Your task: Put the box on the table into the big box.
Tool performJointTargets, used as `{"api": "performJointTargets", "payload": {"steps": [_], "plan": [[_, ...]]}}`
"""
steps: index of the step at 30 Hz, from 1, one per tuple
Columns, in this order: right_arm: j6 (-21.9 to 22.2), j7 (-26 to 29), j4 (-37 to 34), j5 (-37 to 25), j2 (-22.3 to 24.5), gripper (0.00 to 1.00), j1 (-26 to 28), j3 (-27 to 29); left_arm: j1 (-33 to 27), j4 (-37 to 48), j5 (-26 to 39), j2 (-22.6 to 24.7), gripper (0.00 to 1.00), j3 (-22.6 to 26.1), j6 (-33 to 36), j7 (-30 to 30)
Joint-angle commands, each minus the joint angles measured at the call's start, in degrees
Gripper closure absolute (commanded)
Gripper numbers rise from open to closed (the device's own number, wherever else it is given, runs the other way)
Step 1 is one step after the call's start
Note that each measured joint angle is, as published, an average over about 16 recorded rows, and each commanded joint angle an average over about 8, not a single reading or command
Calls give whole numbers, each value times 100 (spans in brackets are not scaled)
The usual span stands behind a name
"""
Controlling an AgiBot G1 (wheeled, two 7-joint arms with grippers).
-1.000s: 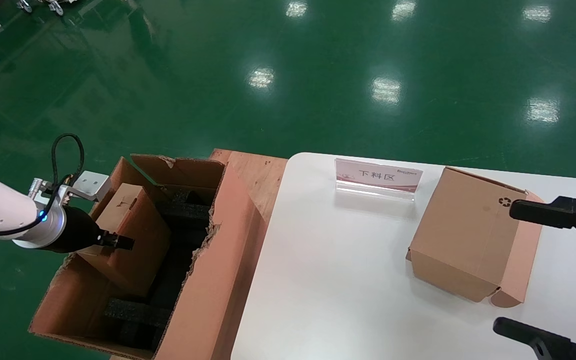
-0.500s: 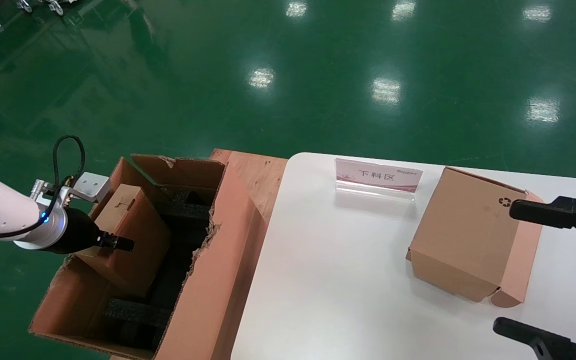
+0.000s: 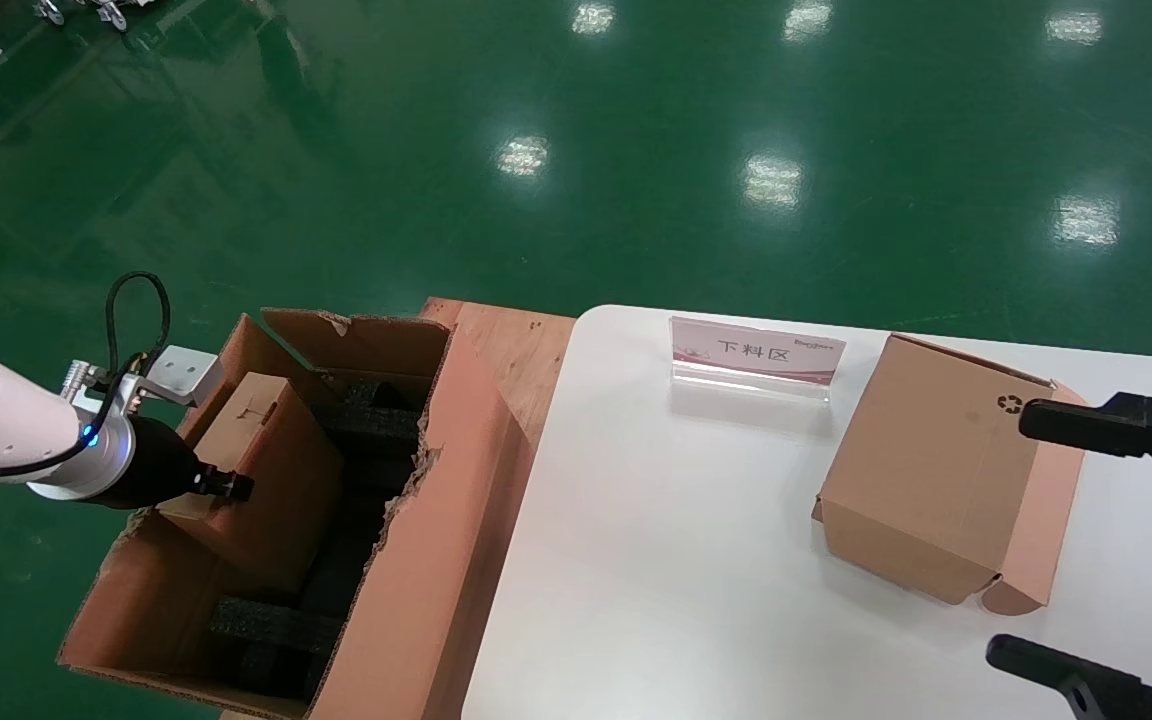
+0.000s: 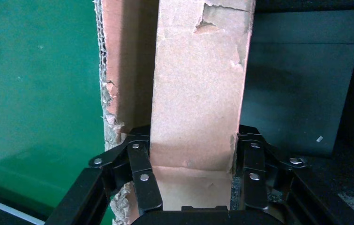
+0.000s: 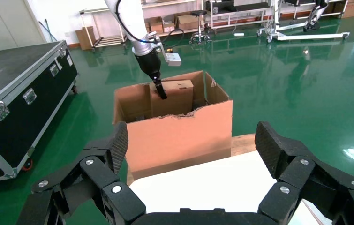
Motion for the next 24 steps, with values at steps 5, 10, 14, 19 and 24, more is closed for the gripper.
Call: {"api": "performJointTargets", "payload": {"steps": [5,10,14,19,24], "plan": [[0,0,0,0,0,0,0,0,0,0,3,-1,0,0,6,0],[0,0,0,0,0,0,0,0,-1,0,3,-2,0,0,8,0],[0,0,0,0,0,0,0,0,-4,-1,-1,-2,0,1,6,1],[-1,0,1,-1,-1,0,1,0,-9,-2,-6,0,0,-5,2,2],[-1,0,1,0,0,0,1,0,-25,-1,-14,-3,0,-41,-2,5]]}}
